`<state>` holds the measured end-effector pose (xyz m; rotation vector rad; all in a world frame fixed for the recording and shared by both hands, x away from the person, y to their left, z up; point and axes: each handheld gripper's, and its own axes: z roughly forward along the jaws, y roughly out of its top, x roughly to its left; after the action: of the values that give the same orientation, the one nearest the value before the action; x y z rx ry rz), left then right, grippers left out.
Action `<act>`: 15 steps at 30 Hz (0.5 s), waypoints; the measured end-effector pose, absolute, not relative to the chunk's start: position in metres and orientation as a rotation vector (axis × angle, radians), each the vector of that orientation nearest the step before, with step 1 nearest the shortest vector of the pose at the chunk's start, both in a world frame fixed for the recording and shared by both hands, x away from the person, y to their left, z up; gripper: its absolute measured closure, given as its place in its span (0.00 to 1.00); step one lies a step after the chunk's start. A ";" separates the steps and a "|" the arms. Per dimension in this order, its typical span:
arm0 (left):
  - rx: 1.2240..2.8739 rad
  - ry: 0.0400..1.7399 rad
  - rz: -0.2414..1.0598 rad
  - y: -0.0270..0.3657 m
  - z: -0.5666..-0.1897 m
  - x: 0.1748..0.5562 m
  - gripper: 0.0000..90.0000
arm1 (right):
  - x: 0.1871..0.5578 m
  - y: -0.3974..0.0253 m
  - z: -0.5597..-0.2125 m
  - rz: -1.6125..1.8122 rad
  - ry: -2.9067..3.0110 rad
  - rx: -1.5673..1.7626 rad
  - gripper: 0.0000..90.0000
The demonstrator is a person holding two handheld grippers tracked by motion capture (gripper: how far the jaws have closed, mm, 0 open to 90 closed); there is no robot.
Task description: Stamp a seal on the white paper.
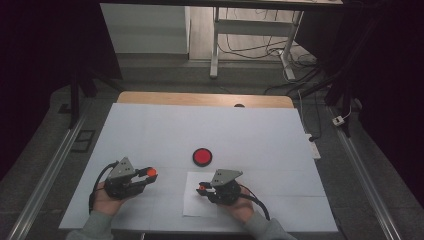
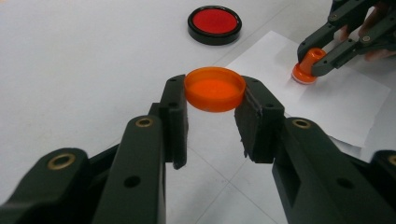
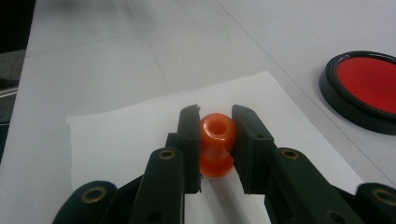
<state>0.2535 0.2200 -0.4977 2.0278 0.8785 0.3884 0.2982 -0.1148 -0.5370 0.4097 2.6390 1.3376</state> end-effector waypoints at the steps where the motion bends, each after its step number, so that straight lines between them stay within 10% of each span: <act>1: 2.026 0.880 0.390 0.221 -0.498 0.254 0.72 | 0.298 -0.115 -0.537 1.334 2.638 0.408 0.81; 15: 2.027 0.878 0.386 0.221 -0.498 0.255 0.72 | 0.313 -0.147 -0.501 1.703 2.478 0.600 0.81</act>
<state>0.2547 0.2208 -0.4981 2.0269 0.8775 0.3863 0.3128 -0.1468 -0.5010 0.6001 2.4780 1.7026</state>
